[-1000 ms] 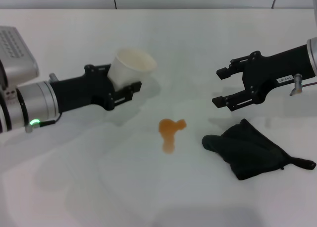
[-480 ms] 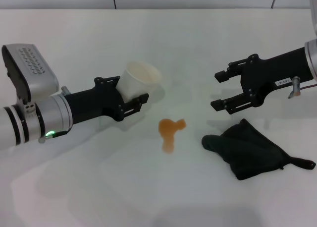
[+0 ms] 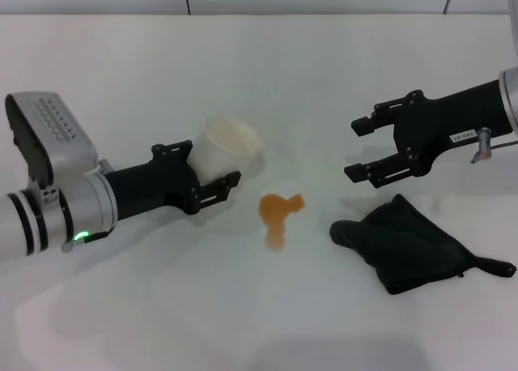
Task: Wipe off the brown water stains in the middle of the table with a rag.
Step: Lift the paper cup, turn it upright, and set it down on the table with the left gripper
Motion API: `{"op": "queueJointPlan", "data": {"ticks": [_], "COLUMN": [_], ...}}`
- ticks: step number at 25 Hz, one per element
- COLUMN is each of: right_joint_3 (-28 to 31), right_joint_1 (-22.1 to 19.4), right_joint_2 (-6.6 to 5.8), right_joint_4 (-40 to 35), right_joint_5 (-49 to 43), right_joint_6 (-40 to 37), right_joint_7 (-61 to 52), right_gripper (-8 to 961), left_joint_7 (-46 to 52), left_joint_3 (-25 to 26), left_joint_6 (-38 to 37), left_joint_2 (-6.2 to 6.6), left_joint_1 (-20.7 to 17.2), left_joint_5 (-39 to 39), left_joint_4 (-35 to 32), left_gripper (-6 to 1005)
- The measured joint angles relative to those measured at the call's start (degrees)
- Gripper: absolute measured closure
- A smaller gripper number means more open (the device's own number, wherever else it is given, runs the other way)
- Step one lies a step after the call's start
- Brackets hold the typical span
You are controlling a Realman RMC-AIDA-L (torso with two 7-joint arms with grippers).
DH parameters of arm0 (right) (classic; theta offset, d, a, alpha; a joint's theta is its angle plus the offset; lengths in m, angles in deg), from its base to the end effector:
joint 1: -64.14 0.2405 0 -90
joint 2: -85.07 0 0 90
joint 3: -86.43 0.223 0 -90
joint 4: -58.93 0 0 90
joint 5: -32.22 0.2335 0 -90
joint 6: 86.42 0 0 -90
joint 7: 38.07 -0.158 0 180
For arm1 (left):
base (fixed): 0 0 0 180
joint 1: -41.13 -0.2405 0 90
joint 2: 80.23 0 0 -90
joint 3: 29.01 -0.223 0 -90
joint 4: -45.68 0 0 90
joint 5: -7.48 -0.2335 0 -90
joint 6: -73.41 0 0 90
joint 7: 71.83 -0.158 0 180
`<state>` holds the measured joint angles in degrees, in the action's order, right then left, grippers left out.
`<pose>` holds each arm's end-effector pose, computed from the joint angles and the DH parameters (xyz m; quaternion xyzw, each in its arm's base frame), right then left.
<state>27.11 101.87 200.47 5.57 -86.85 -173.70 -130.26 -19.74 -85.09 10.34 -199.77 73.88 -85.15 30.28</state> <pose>0.1706 0.3815 0.0176 -0.9894 0.0878 0.0783 0.0847 -0.2725 0.3424 -0.0806 -0.9390 -0.1745 -0.1845 0.2319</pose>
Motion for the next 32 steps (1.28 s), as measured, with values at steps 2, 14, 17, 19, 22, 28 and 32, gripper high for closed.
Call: {"op": "queueJointPlan", "data": {"ticks": [2, 14, 17, 19, 22, 28, 32], "right_joint_3": [0.00, 0.00, 0.00, 0.00, 0.00, 0.00, 0.00], "right_joint_1": [-0.08, -0.30, -0.30, -0.30, -0.30, -0.32, -0.34], "right_joint_2": [0.00, -0.08, -0.09, -0.09, -0.06, -0.02, 0.00], "right_joint_4": [0.01, 0.01, 0.01, 0.01, 0.01, 0.01, 0.01], "right_joint_5": [0.00, 0.00, 0.00, -0.01, -0.02, -0.02, -0.02], "right_joint_6": [0.06, 0.17, 0.18, 0.18, 0.18, 0.17, 0.03], "right_joint_7": [0.00, 0.00, 0.00, 0.00, 0.00, 0.00, 0.00], "right_gripper": [203, 212, 215, 216, 219, 223, 226], "left_joint_7": [-0.09, -3.10, -2.97, -2.80, -2.84, -2.90, -3.04], "left_joint_3": [0.01, 0.04, 0.01, 0.01, 0.00, 0.01, 0.12], "left_joint_6": [0.00, -0.07, -0.06, 0.11, 0.30, 1.00, 1.02], "left_joint_2": [-0.02, 0.02, 0.02, 0.02, 0.02, 0.01, 0.01], "left_joint_1": [-0.67, -3.84, -3.82, -3.61, -3.36, -3.28, -3.96], "left_joint_5": [0.06, 1.86, 1.61, 1.45, 1.45, 1.52, 1.60], "left_joint_4": [0.03, 0.08, 0.12, 0.21, 0.75, 0.94, 0.95], "left_gripper": [389, 388, 389, 390, 319, 134, 110]}}
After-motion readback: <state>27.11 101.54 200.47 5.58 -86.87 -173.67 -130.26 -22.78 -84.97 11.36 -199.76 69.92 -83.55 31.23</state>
